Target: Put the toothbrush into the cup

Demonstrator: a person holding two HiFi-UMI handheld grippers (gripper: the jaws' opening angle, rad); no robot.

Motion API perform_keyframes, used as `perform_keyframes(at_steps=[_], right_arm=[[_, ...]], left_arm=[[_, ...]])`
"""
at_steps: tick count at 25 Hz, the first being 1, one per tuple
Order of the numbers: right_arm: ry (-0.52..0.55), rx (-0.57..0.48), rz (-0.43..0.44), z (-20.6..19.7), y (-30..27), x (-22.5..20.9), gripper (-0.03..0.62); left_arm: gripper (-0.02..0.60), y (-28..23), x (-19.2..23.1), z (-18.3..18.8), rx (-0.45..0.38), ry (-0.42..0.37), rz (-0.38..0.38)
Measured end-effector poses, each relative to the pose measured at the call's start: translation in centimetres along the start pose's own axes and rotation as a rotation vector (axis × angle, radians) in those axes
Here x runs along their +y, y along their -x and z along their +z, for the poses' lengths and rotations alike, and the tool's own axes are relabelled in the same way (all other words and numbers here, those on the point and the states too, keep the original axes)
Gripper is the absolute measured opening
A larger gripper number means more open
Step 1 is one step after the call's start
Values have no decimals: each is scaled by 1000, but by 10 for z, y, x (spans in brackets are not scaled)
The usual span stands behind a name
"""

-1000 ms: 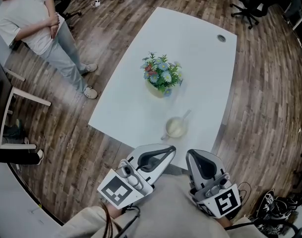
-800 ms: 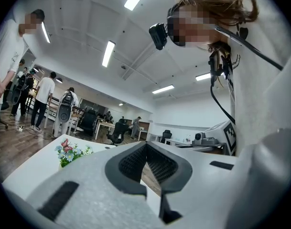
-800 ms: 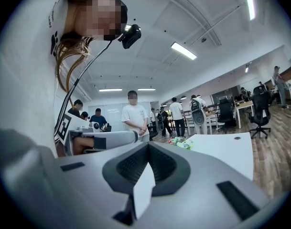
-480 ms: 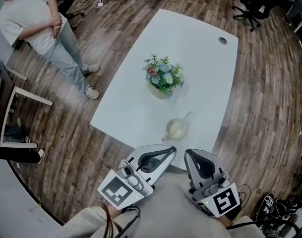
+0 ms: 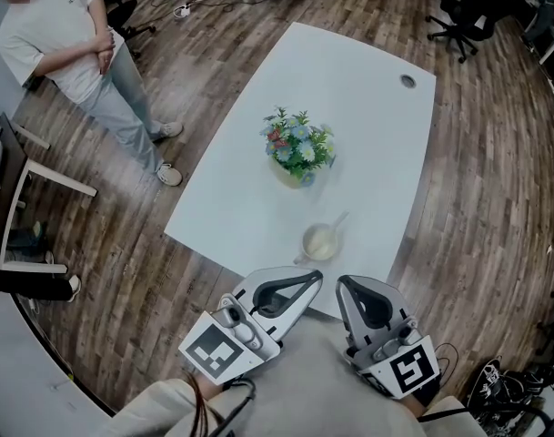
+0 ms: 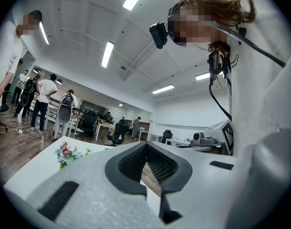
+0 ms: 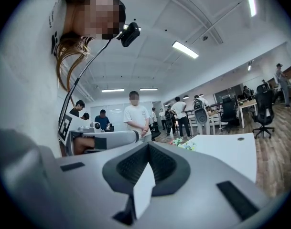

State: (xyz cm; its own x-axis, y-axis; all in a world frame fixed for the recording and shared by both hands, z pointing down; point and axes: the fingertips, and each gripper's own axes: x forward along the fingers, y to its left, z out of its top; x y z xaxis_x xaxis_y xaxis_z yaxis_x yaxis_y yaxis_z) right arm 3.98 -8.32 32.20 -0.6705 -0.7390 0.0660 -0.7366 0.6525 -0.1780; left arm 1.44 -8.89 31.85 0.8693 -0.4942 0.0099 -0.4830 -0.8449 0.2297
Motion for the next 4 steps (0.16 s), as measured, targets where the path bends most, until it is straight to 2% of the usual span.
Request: perform_keyframes(at_steps=[4], right_arm=[[0,4,11,2,-4,-2,17]], left_arm=[[8,-3,3,2,-1,1,3]])
